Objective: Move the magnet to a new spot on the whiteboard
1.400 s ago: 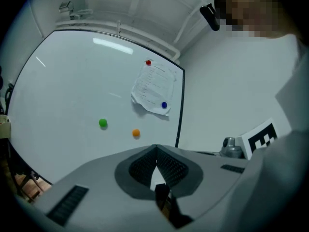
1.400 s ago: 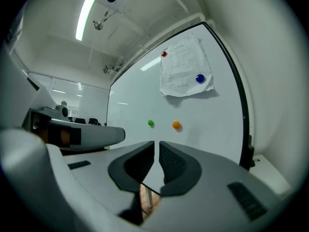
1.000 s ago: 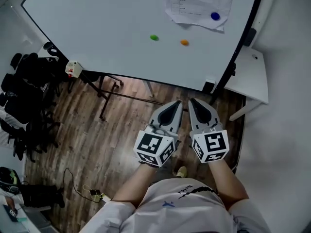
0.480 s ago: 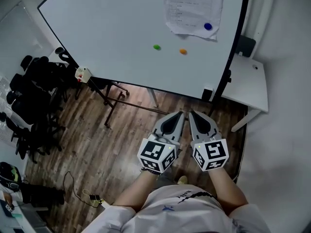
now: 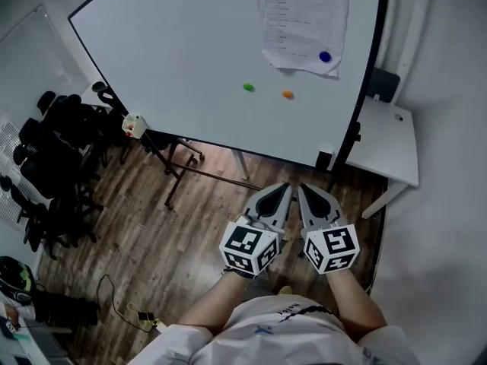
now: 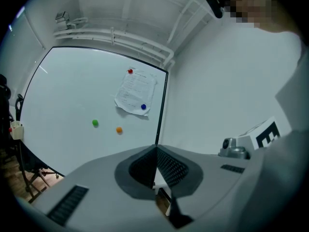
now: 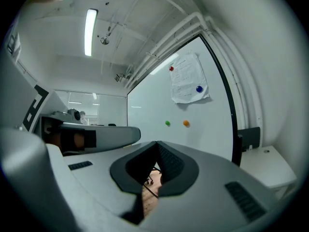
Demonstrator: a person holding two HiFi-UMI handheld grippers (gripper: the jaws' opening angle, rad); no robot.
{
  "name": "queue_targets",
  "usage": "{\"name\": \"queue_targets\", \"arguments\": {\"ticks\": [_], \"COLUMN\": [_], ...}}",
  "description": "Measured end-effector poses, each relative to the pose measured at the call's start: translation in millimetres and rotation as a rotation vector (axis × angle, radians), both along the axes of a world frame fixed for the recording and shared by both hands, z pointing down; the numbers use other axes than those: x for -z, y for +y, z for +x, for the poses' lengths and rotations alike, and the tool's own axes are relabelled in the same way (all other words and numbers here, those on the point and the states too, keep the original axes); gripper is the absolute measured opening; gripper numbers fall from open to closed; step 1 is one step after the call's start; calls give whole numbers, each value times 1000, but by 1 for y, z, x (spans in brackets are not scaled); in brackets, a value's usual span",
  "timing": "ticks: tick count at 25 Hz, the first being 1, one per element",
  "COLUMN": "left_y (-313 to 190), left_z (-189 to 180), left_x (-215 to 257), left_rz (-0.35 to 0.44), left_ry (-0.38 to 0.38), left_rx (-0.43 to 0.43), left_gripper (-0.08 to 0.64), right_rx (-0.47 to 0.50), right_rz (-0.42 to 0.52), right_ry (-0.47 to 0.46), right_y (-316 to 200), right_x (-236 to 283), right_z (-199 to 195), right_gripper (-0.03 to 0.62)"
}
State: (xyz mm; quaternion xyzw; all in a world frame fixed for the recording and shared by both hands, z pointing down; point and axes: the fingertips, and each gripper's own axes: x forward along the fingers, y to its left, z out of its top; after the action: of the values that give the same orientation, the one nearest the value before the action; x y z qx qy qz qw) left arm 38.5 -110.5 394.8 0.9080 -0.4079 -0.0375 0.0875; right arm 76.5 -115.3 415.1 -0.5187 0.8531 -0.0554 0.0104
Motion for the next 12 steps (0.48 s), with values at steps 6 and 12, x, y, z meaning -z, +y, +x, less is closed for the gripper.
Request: {"name": "queue_targets", "arguments": {"ticks": [6,12], "left_y": [0,-3], "left_z": [0,-1], "left_x": [-1,2], "left_rz": [1,4], "left_ry": [2,4], "left_rx": [-3,-7], "left_gripper": [9,9], "right_rx": [-3,-4], "right_rz": [6,5], "right_ry": [-1,9], "right_y": [1,-1], "right_x": [2,3], "right_z": [0,-2], "right_gripper": [14,14]}}
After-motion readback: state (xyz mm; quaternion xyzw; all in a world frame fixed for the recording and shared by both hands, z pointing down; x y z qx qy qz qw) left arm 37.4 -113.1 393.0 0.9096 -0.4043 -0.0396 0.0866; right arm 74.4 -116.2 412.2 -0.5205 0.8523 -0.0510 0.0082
